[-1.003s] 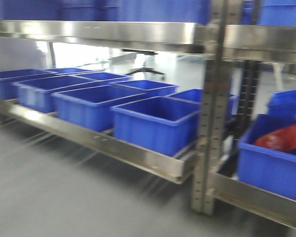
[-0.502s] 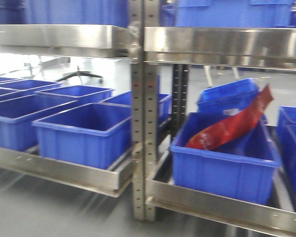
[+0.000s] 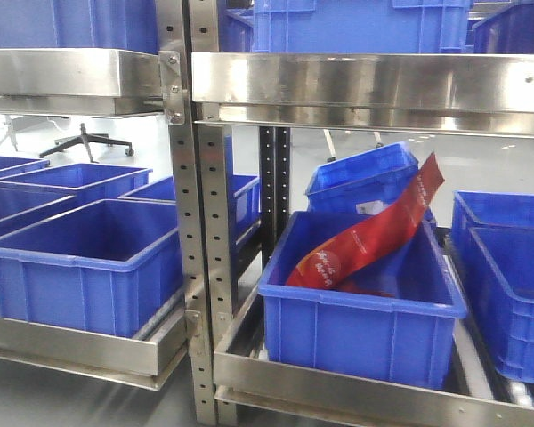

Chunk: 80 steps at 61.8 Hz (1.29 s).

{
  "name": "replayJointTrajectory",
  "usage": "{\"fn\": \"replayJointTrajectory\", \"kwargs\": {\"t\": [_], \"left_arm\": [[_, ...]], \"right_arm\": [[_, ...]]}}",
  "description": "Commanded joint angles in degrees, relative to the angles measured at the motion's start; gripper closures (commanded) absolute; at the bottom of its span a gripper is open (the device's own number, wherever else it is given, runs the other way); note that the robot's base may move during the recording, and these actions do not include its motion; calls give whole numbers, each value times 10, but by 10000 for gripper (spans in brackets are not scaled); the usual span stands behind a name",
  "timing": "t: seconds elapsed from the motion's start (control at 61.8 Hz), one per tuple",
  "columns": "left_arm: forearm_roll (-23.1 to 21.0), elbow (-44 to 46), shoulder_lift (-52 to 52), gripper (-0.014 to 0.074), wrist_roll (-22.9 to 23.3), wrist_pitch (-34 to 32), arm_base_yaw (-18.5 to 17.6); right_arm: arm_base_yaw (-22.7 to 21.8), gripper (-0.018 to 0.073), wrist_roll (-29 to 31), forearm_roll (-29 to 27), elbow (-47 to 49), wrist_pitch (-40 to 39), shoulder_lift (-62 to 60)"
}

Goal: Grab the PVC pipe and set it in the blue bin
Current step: 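Drive the base away from the table toward the blue bin shelving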

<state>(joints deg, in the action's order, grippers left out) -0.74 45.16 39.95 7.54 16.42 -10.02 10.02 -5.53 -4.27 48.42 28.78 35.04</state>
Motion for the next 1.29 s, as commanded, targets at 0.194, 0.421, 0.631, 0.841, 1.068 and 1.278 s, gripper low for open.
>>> {"fn": "replayJointTrajectory", "kwargs": {"t": [0.194, 0.421, 0.631, 0.841, 1.068, 1.278], "left_arm": [[-1, 1, -1, 707, 1, -16, 1], [-1, 1, -1, 707, 1, -18, 1], [-1, 1, -1, 707, 1, -18, 1], [-1, 1, -1, 707, 1, -19, 1], [-1, 1, -1, 707, 1, -19, 1], [-1, 1, -1, 707, 1, -19, 1]], "right_arm": [[0, 727, 2, 7, 1, -14, -4], [0, 727, 2, 7, 1, -14, -4], [0, 727, 2, 7, 1, -14, -4], [0, 727, 2, 7, 1, -14, -4], [0, 727, 2, 7, 1, -14, -4], [0, 727, 2, 7, 1, -14, -4]]}}
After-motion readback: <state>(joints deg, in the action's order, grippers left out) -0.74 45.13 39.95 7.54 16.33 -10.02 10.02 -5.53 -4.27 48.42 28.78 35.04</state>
